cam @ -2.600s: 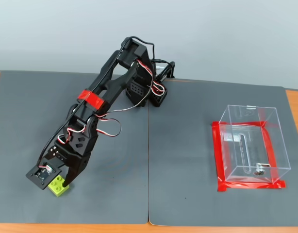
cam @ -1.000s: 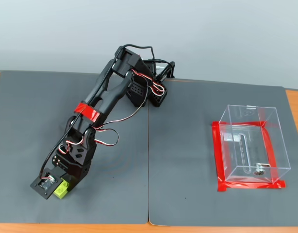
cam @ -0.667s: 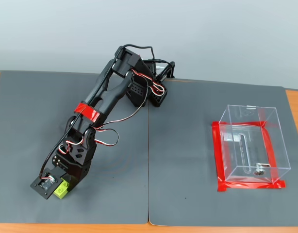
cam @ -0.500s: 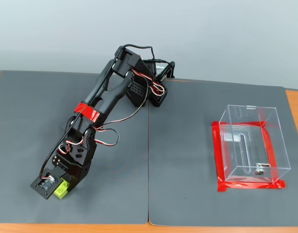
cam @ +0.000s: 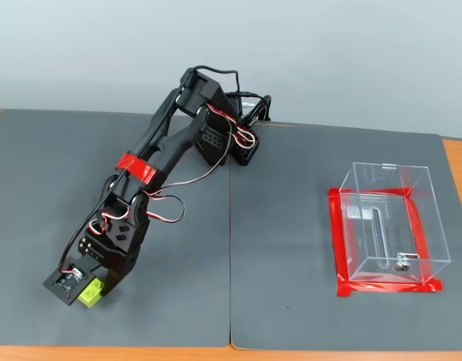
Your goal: Pick the green lego block and place it into the transparent box
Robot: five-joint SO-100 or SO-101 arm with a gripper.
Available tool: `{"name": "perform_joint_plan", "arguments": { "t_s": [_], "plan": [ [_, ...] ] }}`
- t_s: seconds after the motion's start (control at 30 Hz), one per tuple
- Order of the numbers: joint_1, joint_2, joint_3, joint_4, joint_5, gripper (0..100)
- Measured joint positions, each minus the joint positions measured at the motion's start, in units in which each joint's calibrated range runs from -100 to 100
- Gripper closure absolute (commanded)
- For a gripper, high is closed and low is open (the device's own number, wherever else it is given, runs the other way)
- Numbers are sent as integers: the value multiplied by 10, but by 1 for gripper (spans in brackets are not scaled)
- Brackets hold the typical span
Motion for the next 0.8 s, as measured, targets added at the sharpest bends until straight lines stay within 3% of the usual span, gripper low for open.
{"name": "perform_joint_plan", "arguments": {
  "t_s": [0.43,0.8],
  "plan": [
    [-24,-164,50,0,0,86],
    [-111,-355,128,1,-1,86]
  ]
}}
